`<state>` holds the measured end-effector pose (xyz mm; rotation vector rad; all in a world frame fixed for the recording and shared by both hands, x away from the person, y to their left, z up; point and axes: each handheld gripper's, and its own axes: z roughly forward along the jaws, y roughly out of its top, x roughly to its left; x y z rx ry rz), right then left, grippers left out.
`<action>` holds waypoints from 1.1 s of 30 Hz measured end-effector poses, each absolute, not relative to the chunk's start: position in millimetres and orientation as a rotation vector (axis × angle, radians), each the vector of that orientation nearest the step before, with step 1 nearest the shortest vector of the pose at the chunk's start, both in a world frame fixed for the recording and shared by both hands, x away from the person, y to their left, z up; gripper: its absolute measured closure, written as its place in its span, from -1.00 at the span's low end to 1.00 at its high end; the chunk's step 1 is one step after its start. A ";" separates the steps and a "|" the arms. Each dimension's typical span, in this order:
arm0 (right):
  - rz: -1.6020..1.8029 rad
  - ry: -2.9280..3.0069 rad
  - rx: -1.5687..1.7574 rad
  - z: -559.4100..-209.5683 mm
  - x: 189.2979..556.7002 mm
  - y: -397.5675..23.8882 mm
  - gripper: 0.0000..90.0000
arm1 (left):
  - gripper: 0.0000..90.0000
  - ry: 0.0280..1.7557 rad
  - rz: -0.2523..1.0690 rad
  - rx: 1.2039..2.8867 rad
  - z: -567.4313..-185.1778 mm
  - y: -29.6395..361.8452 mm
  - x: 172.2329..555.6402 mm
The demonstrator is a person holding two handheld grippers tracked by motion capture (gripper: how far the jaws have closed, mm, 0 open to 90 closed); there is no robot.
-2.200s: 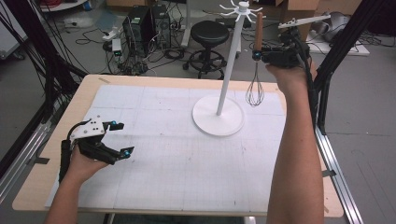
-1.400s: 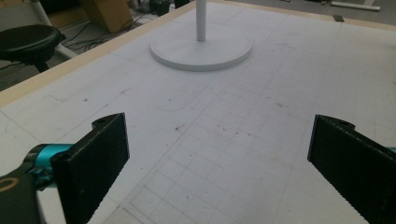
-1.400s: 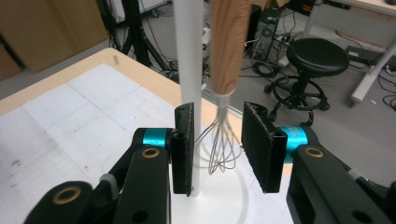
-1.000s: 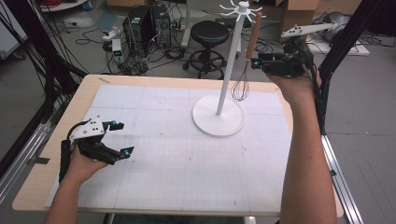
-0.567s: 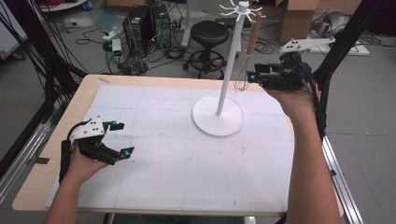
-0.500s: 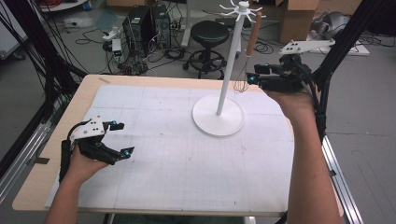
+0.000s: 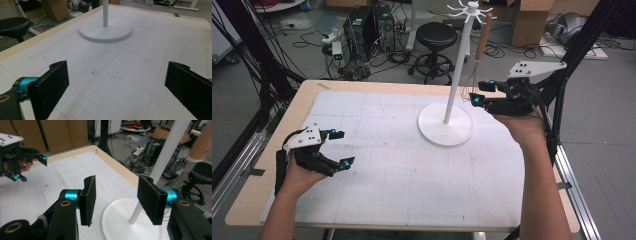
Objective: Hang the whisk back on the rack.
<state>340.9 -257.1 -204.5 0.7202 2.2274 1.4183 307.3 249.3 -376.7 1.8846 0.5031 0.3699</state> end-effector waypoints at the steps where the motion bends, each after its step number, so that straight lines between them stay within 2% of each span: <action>1: 1.425 2.227 0.712 -206.5 339.8 -257.1 0.03 | -0.87 0.500 0.371 1.888 -376.7 249.1 307.3; 22: 1.498 2.217 0.731 -263.3 310.5 -269.1 -0.16 | -0.87 0.501 0.364 1.897 -377.8 246.7 307.3; 33: 1.526 2.214 0.773 -295.4 308.0 -274.1 -0.22 | -0.87 0.501 0.362 1.904 -379.0 245.2 307.6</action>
